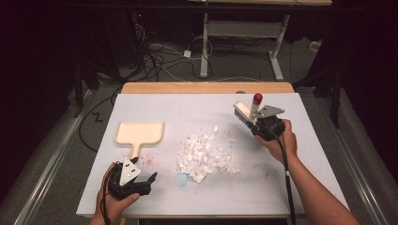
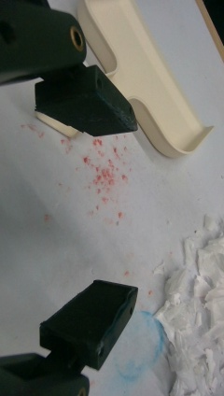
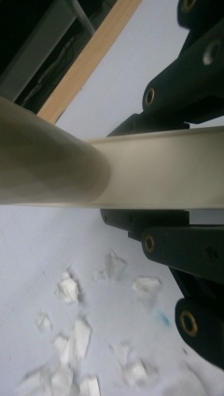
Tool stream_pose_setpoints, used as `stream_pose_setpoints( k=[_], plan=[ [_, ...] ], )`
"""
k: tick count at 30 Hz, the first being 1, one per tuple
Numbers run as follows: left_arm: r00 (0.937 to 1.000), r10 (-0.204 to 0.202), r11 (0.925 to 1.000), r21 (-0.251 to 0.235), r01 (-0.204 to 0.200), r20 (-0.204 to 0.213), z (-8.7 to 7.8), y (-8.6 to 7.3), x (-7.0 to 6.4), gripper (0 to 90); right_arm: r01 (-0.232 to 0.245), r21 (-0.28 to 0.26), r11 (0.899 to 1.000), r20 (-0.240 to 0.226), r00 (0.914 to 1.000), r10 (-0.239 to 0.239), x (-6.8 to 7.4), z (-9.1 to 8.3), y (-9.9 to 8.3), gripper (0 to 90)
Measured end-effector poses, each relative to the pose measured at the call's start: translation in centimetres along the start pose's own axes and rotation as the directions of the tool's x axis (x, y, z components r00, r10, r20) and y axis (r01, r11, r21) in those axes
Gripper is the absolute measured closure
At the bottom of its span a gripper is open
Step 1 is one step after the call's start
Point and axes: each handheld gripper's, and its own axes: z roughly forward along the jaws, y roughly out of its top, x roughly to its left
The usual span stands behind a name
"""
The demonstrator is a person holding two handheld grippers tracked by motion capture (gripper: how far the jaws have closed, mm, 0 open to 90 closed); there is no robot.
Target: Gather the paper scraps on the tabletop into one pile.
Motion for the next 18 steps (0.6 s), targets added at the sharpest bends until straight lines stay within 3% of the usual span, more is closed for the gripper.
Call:
stream_pose_setpoints(
  k=[6,8,10,11,12,16,18],
  plan=[
    [0.9996,0.023,0.9996,0.017,-0.024,0.013,0.3,0.0,-0.1,17.6,0.077,0.052,0.996,0.050,0.9956,-0.079,1.2,3.5,1.7,68.1],
    [0.9995,0.030,0.9992,0.025,-0.030,0.012,0.2,-0.1,-0.2,17.6,0.102,0.066,0.993,0.040,0.9936,-0.105,2.0,4.3,2.3,68.2],
    [0.9995,0.028,0.9994,0.019,-0.029,0.016,-0.1,-0.2,-0.2,17.6,0.158,0.065,0.985,0.039,0.9862,-0.161,3.1,5.0,2.7,68.2],
    [0.9995,0.028,0.9994,0.019,-0.029,0.016,-0.1,-0.2,-0.2,17.6,0.158,0.065,0.985,0.039,0.9862,-0.161,3.1,5.0,2.7,68.2],
    [0.9995,0.029,0.9994,0.017,-0.029,0.014,-0.2,-0.1,-0.2,17.6,0.205,0.060,0.977,0.026,0.9781,-0.207,4.4,5.3,3.1,68.3],
    [0.9989,0.040,0.9991,0.008,-0.041,0.023,-0.4,0.0,-0.4,17.6,0.248,-0.006,0.969,-0.024,0.9685,-0.248,6.7,4.6,3.2,68.3],
    [0.9987,0.043,0.9990,0.004,-0.043,0.027,-0.5,0.0,-0.5,17.6,0.268,-0.026,0.963,-0.082,0.9597,-0.269,8.0,4.1,3.1,68.3]
  ],
)
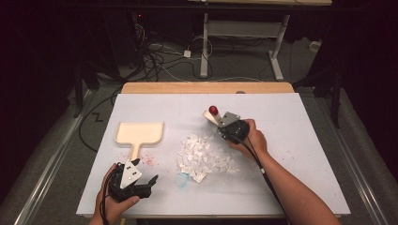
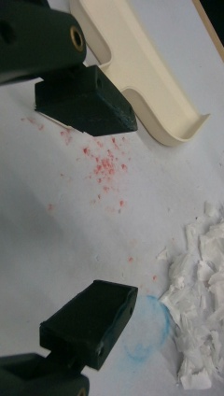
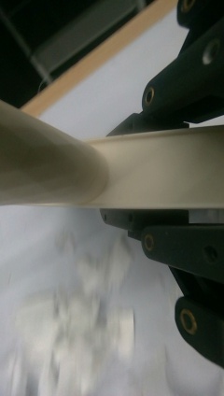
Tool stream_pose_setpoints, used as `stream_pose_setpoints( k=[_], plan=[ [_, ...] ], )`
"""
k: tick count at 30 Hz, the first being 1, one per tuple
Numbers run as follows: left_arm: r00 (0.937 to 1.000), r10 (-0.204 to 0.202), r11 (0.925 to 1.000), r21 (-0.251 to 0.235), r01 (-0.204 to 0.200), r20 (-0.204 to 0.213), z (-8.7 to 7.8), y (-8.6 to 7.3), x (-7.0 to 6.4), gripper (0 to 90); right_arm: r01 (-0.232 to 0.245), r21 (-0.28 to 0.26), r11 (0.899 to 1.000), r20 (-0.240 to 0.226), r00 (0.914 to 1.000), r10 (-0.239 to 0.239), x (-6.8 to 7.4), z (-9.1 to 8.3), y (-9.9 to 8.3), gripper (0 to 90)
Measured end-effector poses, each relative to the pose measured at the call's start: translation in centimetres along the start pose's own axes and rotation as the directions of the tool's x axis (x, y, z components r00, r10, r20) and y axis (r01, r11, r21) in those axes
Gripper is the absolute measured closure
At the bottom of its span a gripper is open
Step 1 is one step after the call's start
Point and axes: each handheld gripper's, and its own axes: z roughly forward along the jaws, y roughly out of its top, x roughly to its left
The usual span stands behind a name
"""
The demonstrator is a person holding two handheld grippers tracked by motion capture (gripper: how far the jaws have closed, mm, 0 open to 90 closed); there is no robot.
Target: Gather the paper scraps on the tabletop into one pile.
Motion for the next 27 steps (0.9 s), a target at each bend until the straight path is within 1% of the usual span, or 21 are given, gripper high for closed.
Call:
stream_pose_setpoints(
  k=[2,4,5,6,8,9,10,11,12,13,14,15,16,17,18,20,22,24,25,26,27],
  plan=[
    [1.0000,0.002,1.0000,-0.005,-0.002,0.000,-0.1,0.0,0.0,17.6,0.064,-0.009,0.998,-0.022,0.9977,-0.064,1.4,-0.5,0.0,68.2],
    [1.0000,-0.001,1.0000,-0.007,0.001,-0.001,-0.2,0.0,0.0,17.6,0.098,-0.016,0.995,-0.060,0.9933,-0.099,2.4,-1.1,-0.2,68.1],
    [1.0000,-0.001,1.0000,-0.008,0.001,-0.001,-0.2,0.0,0.0,17.6,0.100,-0.031,0.995,-0.085,0.9912,-0.102,2.9,-1.5,-0.4,68.1],
    [1.0000,-0.004,0.9999,-0.010,0.004,0.001,-0.2,0.1,0.0,17.6,0.094,-0.042,0.995,-0.095,0.9907,-0.097,3.4,-1.9,-0.7,68.1],
    [1.0000,-0.005,0.9999,-0.009,0.005,0.006,-0.1,0.1,0.0,17.6,0.095,-0.056,0.994,-0.130,0.9863,-0.101,4.1,-2.8,-1.2,68.0],
    [1.0000,-0.005,0.9999,-0.009,0.005,0.008,-0.1,0.1,-0.1,17.6,0.100,-0.066,0.993,-0.132,0.9854,-0.108,4.4,-3.3,-1.5,68.0],
    [1.0000,-0.004,1.0000,-0.008,0.004,0.006,0.0,0.1,-0.1,17.6,0.103,-0.074,0.992,-0.147,0.9827,-0.113,4.7,-3.7,-1.8,67.9],
    [1.0000,-0.001,1.0000,-0.003,0.001,0.006,0.0,0.1,-0.1,17.6,0.128,-0.093,0.987,-0.158,0.9771,-0.142,4.7,-4.2,-2.0,68.0],
    [1.0000,-0.001,1.0000,-0.003,0.001,0.006,0.0,0.1,-0.1,17.6,0.128,-0.093,0.987,-0.158,0.9771,-0.142,4.7,-4.2,-2.0,68.0],
    [1.0000,-0.002,1.0000,-0.003,0.002,0.008,0.0,0.1,-0.2,17.6,0.130,-0.117,0.984,-0.182,0.9717,-0.150,5.0,-5.2,-2.3,68.0],
    [1.0000,-0.001,1.0000,-0.004,0.001,0.009,0.0,0.1,-0.2,17.6,0.127,-0.118,0.985,-0.190,0.9705,-0.148,5.1,-5.7,-2.4,68.0],
    [1.0000,-0.001,1.0000,-0.004,0.001,0.009,0.0,0.1,-0.2,17.6,0.127,-0.118,0.985,-0.190,0.9705,-0.148,5.1,-5.7,-2.4,68.0],
    [0.9999,0.004,1.0000,-0.005,-0.004,0.010,0.0,0.2,-0.3,17.6,0.114,-0.126,0.985,-0.191,0.9719,-0.137,5.3,-6.1,-2.5,68.1],
    [0.9999,0.003,1.0000,-0.005,-0.003,0.012,0.0,0.2,-0.3,17.6,0.119,-0.129,0.984,-0.186,0.9723,-0.142,5.4,-6.9,-2.5,68.2],
    [1.0000,0.002,1.0000,-0.004,-0.002,0.009,0.0,0.2,-0.3,17.6,0.137,-0.133,0.981,-0.173,0.9720,-0.160,5.3,-7.1,-2.5,68.2],
    [1.0000,0.002,1.0000,-0.003,-0.002,0.009,0.0,0.2,-0.4,17.6,0.148,-0.130,0.980,-0.157,0.9734,-0.167,5.0,-7.5,-2.3,68.2],
    [1.0000,0.004,1.0000,-0.001,-0.004,0.007,0.0,0.2,-0.4,17.6,0.135,-0.138,0.981,-0.140,0.9782,-0.154,4.4,-7.5,-2.0,68.1],
    [1.0000,0.003,1.0000,-0.001,-0.003,0.008,0.0,0.2,-0.4,17.6,0.121,-0.141,0.983,-0.136,0.9808,-0.140,3.5,-7.3,-1.6,68.2],
    [1.0000,0.002,1.0000,-0.003,-0.002,0.009,0.0,0.2,-0.4,17.6,0.121,-0.141,0.983,-0.136,0.9808,-0.140,3.5,-7.3,-1.6,68.2],
    [1.0000,0.003,1.0000,0.001,-0.004,0.007,0.1,0.2,-0.4,17.6,0.111,-0.145,0.983,-0.126,0.9835,-0.130,2.8,-6.8,-1.1,68.2],
    [1.0000,0.001,1.0000,0.002,-0.001,0.007,0.1,0.2,-0.3,17.6,0.112,-0.142,0.984,-0.116,0.9849,-0.128,2.4,-6.5,-0.8,68.2]
  ],
)
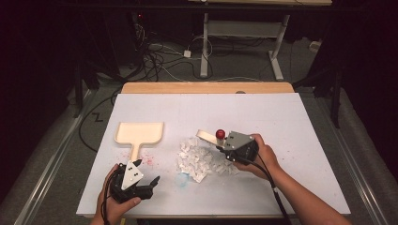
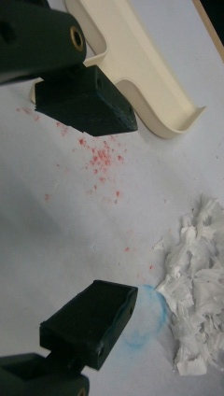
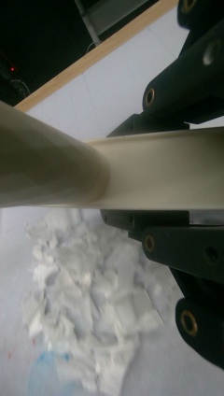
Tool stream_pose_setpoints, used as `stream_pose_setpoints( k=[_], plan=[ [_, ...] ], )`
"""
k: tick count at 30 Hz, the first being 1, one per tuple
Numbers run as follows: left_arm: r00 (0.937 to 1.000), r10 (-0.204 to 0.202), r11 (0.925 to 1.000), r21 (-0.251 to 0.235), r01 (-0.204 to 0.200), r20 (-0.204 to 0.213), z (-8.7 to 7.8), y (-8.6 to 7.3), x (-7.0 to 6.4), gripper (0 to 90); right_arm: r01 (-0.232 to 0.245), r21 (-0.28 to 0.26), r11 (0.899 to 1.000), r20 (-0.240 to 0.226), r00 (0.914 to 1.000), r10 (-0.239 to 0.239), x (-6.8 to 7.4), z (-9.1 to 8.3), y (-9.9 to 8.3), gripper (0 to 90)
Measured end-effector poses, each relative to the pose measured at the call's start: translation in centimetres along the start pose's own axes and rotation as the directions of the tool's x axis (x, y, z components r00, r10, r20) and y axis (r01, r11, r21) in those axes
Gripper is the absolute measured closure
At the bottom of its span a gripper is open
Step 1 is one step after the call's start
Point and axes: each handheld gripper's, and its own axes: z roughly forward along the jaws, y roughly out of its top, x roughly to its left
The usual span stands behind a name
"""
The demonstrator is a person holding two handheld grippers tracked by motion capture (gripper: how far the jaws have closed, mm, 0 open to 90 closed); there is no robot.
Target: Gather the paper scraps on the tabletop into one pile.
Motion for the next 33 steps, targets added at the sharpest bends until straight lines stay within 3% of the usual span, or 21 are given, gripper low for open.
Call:
stream_pose_setpoints(
  k=[5,6,11,14,16,19,25,26,30,32,33],
  plan=[
    [1.0000,-0.005,1.0000,0.001,0.005,0.000,0.0,-0.1,0.1,17.6,-0.006,-0.001,1.000,0.015,0.9999,0.006,-1.6,1.8,1.0,68.2],
    [1.0000,-0.004,1.0000,0.003,0.004,-0.001,0.1,-0.1,0.1,17.6,-0.043,-0.004,0.999,0.006,0.9991,0.043,-2.3,2.8,1.5,68.1],
    [1.0000,-0.004,0.9999,0.013,0.003,0.007,0.3,-0.2,0.2,17.6,-0.067,-0.010,0.998,0.002,0.9977,0.067,-3.5,5.7,2.6,68.1],
    [0.9999,-0.006,0.9998,0.019,0.006,0.015,0.4,-0.3,0.2,17.6,-0.070,-0.004,0.998,-0.044,0.9966,0.069,-3.5,7.3,3.3,68.2],
    [0.9998,-0.005,0.9998,0.020,0.005,0.017,0.4,-0.3,0.1,17.6,-0.060,0.002,0.998,-0.047,0.9971,0.060,-3.4,7.7,3.5,68.1],
    [0.9997,0.005,0.9997,0.026,-0.005,0.023,0.4,-0.3,0.0,17.6,-0.034,0.004,0.999,-0.121,0.9921,0.034,-2.3,9.0,4.0,68.1],
    [0.9998,0.007,0.9995,0.029,-0.008,0.021,0.4,-0.3,0.0,17.6,0.033,-0.014,0.999,-0.196,0.9799,-0.035,-1.3,8.7,4.0,68.0],
    [0.9998,0.007,0.9996,0.028,-0.008,0.020,0.4,-0.3,0.0,17.6,0.053,-0.035,0.998,-0.239,0.9691,-0.060,-1.0,8.0,3.6,68.0],
    [0.9998,0.008,0.9996,0.028,-0.008,0.017,0.4,-0.3,-0.1,17.6,0.098,-0.083,0.992,-0.313,0.9424,-0.119,-0.1,6.1,2.4,67.9],
    [0.9998,0.008,0.9996,0.025,-0.008,0.016,0.4,-0.2,-0.1,17.6,0.105,-0.094,0.990,-0.304,0.9439,-0.128,0.3,5.5,2.2,68.0],
    [0.9998,0.011,0.9995,0.028,-0.012,0.017,0.4,-0.2,-0.1,17.7,0.129,-0.105,0.986,-0.296,0.9426,-0.155,0.5,4.4,1.7,68.1]
  ],
)
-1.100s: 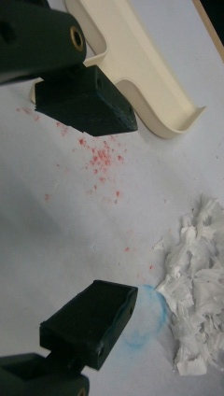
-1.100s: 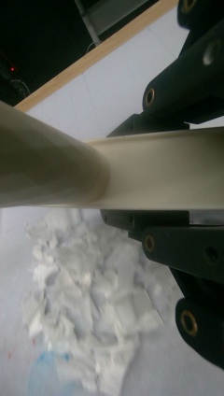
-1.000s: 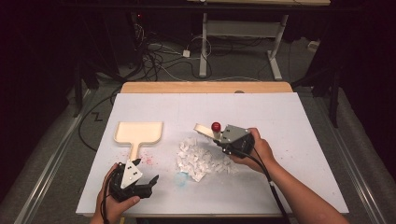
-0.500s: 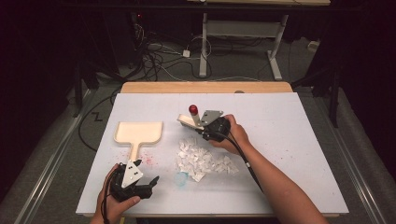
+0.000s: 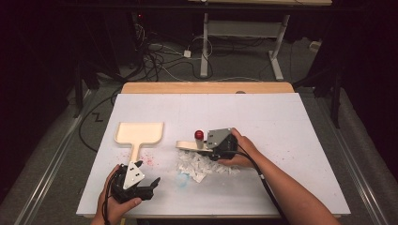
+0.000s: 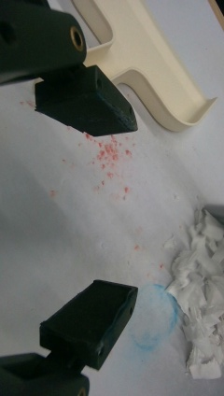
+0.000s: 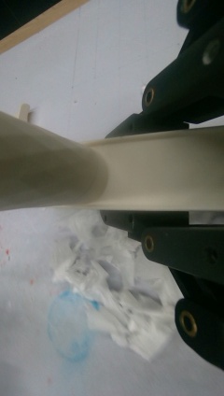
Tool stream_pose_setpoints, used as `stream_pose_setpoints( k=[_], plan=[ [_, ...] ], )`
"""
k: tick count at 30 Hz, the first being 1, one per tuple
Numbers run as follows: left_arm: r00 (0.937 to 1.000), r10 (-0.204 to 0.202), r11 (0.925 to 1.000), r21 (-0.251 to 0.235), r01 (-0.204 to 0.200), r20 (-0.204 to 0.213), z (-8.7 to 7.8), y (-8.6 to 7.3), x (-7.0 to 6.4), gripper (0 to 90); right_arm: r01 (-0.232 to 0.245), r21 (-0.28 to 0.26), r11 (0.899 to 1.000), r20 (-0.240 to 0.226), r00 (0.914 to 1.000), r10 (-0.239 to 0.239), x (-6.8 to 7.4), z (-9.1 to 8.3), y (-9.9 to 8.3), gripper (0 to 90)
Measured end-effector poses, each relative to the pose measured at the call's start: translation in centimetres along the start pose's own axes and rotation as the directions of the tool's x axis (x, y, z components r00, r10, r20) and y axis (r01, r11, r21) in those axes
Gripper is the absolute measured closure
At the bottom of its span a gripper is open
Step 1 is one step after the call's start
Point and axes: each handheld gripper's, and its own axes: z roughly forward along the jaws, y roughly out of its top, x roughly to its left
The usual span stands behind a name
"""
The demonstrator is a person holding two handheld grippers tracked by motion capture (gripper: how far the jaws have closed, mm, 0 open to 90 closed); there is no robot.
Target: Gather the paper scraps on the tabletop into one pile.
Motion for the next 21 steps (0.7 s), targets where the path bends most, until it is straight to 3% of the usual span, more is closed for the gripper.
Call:
stream_pose_setpoints(
  k=[2,4,8,12,13,16,19,20,21],
  plan=[
    [1.0000,0.001,1.0000,-0.001,-0.001,-0.001,0.0,0.1,-0.1,17.7,0.001,-0.008,1.000,0.003,1.0000,-0.001,0.2,-0.5,-0.1,68.1],
    [1.0000,0.005,1.0000,0.002,-0.005,-0.002,0.1,0.2,-0.2,17.8,-0.001,-0.049,0.999,0.049,0.9988,0.004,0.1,-2.1,-0.3,68.1],
    [0.9999,0.010,1.0000,0.001,-0.010,-0.005,0.1,0.2,-0.2,17.8,-0.057,-0.110,0.992,0.090,0.9936,0.068,-1.5,-3.8,-0.4,68.1],
    [0.9999,0.010,0.9999,0.001,-0.010,-0.001,0.1,0.2,-0.1,17.8,-0.101,-0.123,0.987,0.127,0.9850,0.117,-2.9,-4.2,-0.4,68.0],
    [1.0000,0.004,1.0000,-0.002,-0.004,0.002,0.2,0.2,-0.1,17.8,-0.131,-0.110,0.985,0.167,0.9749,0.148,-3.7,-3.9,-0.5,68.1],
    [1.0000,0.004,1.0000,0.001,-0.004,0.005,0.2,0.1,0.0,17.9,-0.157,-0.083,0.984,0.234,0.9567,0.172,-4.7,-3.0,-0.6,68.1],
    [0.9999,0.011,0.9999,0.007,-0.011,0.008,0.3,0.0,-0.1,17.9,-0.179,-0.041,0.983,0.256,0.9491,0.184,-5.5,-1.9,-0.8,68.0],
    [0.9998,0.017,0.9998,0.008,-0.017,0.011,0.4,0.0,-0.2,17.9,-0.194,0.011,0.981,0.301,0.9360,0.182,-6.0,-0.7,-1.1,68.1],
    [0.9998,0.017,0.9998,0.008,-0.017,0.011,0.4,0.0,-0.2,17.9,-0.194,0.011,0.981,0.301,0.9360,0.182,-6.0,-0.7,-1.1,68.1]
  ],
)
